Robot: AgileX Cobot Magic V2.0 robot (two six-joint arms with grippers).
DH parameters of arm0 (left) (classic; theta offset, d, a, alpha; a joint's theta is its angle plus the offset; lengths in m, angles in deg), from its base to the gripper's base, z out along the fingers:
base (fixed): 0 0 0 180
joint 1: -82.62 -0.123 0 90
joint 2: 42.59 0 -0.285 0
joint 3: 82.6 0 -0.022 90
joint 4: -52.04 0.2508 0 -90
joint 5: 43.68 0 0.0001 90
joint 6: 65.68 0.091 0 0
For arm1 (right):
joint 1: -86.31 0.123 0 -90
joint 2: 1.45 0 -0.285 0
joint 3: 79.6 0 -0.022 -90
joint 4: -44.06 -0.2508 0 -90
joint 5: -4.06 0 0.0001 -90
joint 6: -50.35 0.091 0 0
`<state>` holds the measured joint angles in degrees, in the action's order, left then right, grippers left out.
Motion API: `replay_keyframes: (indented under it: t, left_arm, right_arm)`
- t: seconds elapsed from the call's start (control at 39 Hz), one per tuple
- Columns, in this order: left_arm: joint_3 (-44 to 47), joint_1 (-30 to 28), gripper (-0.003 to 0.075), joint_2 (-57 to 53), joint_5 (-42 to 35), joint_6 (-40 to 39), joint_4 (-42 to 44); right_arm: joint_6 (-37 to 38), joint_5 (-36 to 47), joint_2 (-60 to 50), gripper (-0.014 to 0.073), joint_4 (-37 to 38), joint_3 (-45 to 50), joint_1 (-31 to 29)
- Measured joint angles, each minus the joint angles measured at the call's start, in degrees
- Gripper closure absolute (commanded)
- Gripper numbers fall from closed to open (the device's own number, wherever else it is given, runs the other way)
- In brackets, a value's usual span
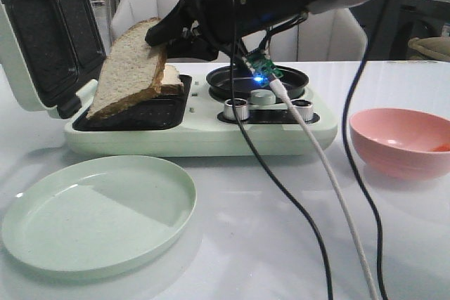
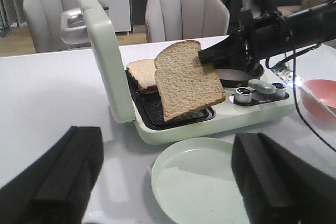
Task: Make breakfast with bread and shrimp
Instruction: 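Carry the bread slice and lay it on the nearer waffle plate, then release the bread and raise the right gripper away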
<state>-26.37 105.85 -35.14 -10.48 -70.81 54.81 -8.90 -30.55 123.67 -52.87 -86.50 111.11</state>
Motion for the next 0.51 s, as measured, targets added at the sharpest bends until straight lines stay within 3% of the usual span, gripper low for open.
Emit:
replay_keyframes:
  t: [0.18,0.28,0.51]
  left_arm:
    - [0.0,0.0,0.0155,0.0,0.0,0.0,0.0]
    - [0.0,0.0,0.0155,0.0,0.0,0.0,0.0]
    - [0.0,0.0,0.0155,0.0,0.0,0.0,0.0]
  right_arm:
    - [0.0,-1.02,6.72,0.0452,-0.09,-5.36,0.05]
    - [0.0,-1.28,8.66,0.0397,-0.09,-7.07,0.05]
    - [0.0,-0.45,9.93,0.0056,3.16,-8.72,0.05]
